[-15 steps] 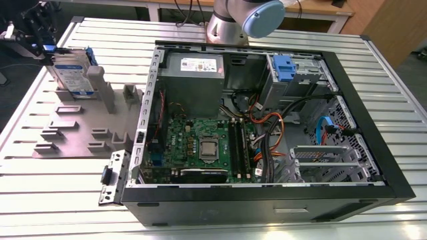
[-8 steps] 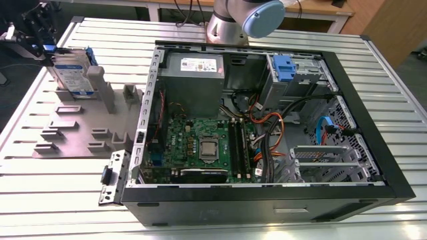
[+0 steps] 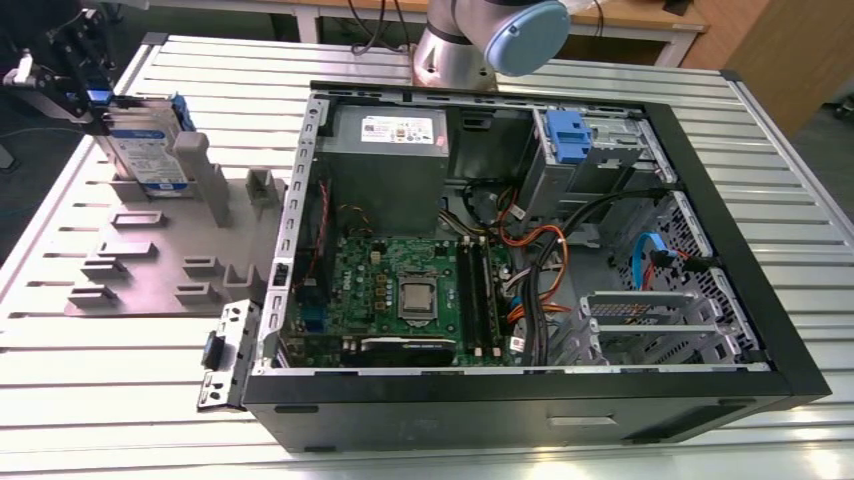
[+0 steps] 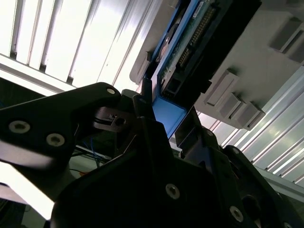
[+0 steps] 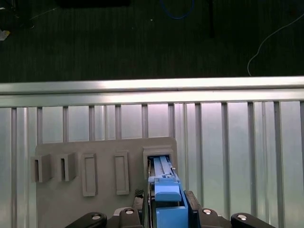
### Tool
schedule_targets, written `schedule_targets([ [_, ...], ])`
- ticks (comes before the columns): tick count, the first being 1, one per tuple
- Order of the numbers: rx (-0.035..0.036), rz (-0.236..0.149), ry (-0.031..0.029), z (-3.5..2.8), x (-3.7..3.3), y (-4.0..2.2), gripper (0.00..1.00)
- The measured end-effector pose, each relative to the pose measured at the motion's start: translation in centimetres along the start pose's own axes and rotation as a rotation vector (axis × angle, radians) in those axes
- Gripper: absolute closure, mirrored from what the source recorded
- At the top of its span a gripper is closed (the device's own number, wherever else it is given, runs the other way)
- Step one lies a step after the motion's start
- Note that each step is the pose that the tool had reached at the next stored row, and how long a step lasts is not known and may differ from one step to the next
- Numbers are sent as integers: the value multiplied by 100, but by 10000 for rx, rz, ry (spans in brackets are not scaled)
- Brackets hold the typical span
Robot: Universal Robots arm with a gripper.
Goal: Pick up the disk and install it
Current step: 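Pick up the disk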
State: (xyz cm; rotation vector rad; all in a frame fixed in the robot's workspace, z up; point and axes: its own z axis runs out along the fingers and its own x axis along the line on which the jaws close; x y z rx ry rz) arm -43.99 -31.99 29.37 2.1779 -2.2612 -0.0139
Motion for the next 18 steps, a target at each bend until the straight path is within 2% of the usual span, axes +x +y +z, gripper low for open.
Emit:
schedule_targets([
  [18, 1, 0, 5, 28, 0, 0, 55],
])
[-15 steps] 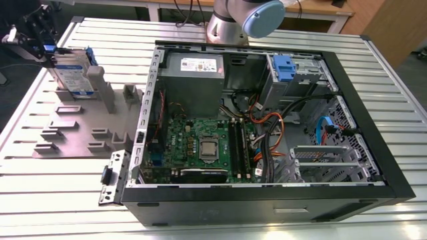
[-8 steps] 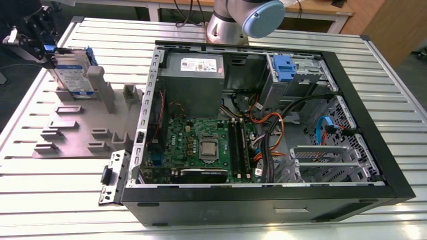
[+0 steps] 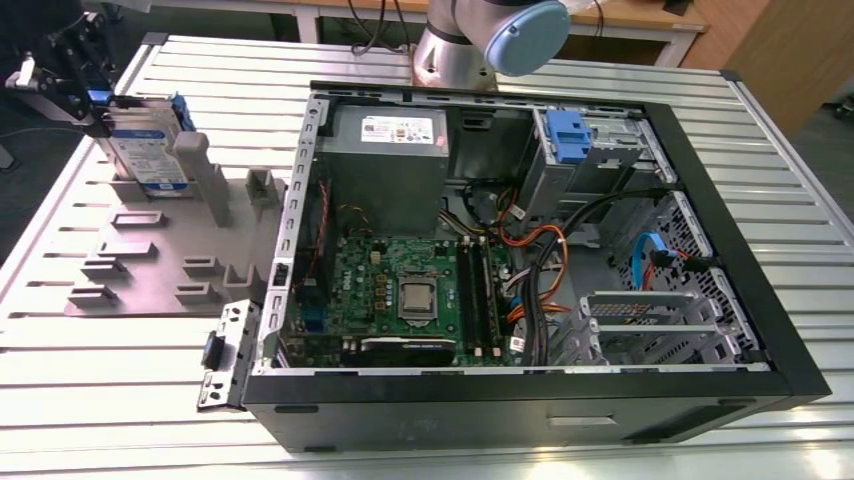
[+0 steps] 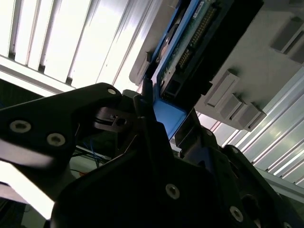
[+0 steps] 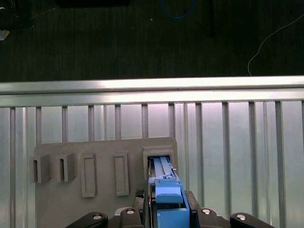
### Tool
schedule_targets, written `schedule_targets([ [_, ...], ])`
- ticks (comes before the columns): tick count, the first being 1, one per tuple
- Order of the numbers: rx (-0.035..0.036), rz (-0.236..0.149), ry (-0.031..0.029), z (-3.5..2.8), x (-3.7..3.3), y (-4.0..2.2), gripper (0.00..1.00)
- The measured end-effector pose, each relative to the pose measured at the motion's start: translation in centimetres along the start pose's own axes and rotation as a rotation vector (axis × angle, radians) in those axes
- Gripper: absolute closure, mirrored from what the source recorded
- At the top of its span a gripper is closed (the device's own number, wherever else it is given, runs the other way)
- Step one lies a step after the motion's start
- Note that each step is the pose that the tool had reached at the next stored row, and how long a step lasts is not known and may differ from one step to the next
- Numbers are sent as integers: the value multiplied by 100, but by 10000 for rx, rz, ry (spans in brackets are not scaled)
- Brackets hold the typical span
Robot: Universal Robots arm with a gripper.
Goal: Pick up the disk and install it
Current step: 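Pick up the disk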
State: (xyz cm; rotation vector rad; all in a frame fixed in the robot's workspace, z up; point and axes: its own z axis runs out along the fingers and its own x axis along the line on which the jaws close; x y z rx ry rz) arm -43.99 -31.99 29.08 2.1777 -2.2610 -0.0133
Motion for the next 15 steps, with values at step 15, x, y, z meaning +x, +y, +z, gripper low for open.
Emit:
schedule_targets([
  [15, 0, 1, 0, 2, 0, 0, 63],
])
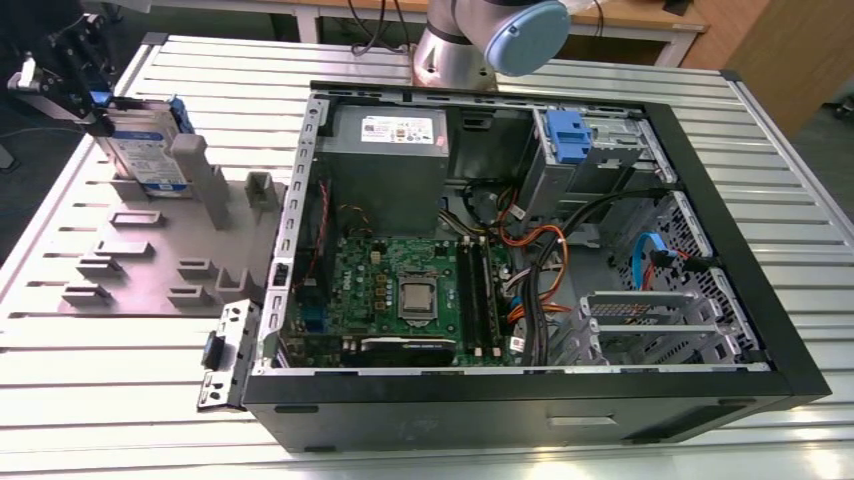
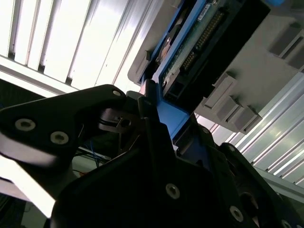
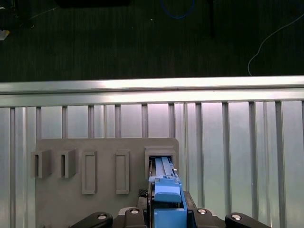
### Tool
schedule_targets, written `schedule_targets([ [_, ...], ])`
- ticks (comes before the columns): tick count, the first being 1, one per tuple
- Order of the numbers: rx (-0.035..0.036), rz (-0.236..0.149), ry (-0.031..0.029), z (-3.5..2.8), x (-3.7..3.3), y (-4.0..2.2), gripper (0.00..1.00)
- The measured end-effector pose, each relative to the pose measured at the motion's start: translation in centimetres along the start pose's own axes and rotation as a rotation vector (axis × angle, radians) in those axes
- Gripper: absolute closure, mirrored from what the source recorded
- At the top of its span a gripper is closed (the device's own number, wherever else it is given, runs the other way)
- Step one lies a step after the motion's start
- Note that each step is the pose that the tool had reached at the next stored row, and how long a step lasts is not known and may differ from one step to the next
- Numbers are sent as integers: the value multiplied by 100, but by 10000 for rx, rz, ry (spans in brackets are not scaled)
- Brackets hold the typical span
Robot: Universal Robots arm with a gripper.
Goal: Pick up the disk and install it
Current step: 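Pick up the disk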
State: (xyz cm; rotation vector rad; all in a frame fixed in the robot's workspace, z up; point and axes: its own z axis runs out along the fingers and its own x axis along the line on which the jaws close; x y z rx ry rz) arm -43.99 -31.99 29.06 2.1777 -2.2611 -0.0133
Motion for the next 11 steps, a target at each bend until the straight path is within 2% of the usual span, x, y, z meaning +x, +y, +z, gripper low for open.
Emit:
schedule_targets([
  [6, 0, -5, 0, 1, 0, 0, 63],
  [11, -1, -320, 2, 1, 0, 0, 63],
])
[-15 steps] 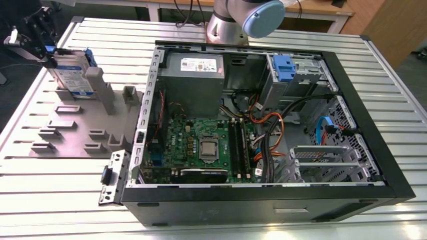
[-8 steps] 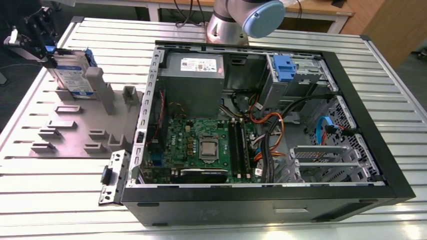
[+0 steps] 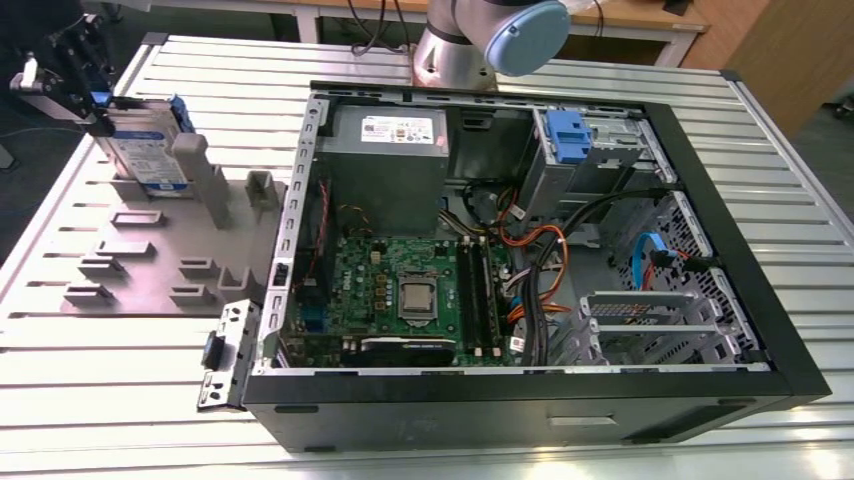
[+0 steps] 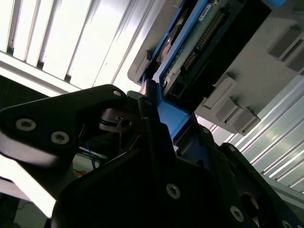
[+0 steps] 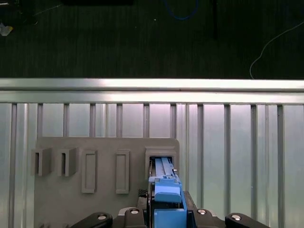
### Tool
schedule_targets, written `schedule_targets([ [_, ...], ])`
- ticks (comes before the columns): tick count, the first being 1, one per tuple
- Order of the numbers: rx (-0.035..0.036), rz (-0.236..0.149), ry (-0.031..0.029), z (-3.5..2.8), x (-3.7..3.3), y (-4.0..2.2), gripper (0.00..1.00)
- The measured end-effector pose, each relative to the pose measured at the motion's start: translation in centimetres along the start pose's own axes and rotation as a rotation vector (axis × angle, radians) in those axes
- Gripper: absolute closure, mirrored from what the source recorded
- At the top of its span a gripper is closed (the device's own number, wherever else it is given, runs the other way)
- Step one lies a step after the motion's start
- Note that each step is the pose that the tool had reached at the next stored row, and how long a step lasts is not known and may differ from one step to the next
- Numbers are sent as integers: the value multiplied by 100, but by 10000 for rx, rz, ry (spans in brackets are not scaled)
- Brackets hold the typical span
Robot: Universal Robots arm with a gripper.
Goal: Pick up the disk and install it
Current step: 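Pick up the disk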
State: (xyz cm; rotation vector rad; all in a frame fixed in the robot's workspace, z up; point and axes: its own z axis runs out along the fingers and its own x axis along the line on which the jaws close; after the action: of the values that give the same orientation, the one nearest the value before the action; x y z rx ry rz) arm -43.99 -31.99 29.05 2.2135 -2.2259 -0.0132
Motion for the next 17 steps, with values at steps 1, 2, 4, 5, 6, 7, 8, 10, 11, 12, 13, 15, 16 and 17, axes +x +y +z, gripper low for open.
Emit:
schedule_targets([
  [1, 0, 0, 0, 0, 0, 0, 63],
  [2, 0, -2, 0, 0, 0, 0, 63],
  [4, 0, -3, 0, 0, 0, 0, 63],
  [5, -1, -3, 0, 0, 0, 0, 63],
  [6, 0, -3, 0, 0, 0, 0, 63],
  [7, 0, -4, 0, 0, 0, 0, 63],
  [8, 0, -4, 0, 0, 0, 0, 63],
  [10, 0, 28, 0, 0, 0, 0, 63],
  [11, 0, 88, 1, 0, 0, 0, 63],
  [12, 0, 106, 1, 0, 0, 0, 63],
  [13, 0, 124, 1, 0, 0, 0, 63],
  [15, 0, 156, 1, 0, 0, 0, 63],
  [16, 0, 171, 1, 0, 0, 0, 63],
  [17, 0, 187, 1, 0, 0, 0, 63],
])
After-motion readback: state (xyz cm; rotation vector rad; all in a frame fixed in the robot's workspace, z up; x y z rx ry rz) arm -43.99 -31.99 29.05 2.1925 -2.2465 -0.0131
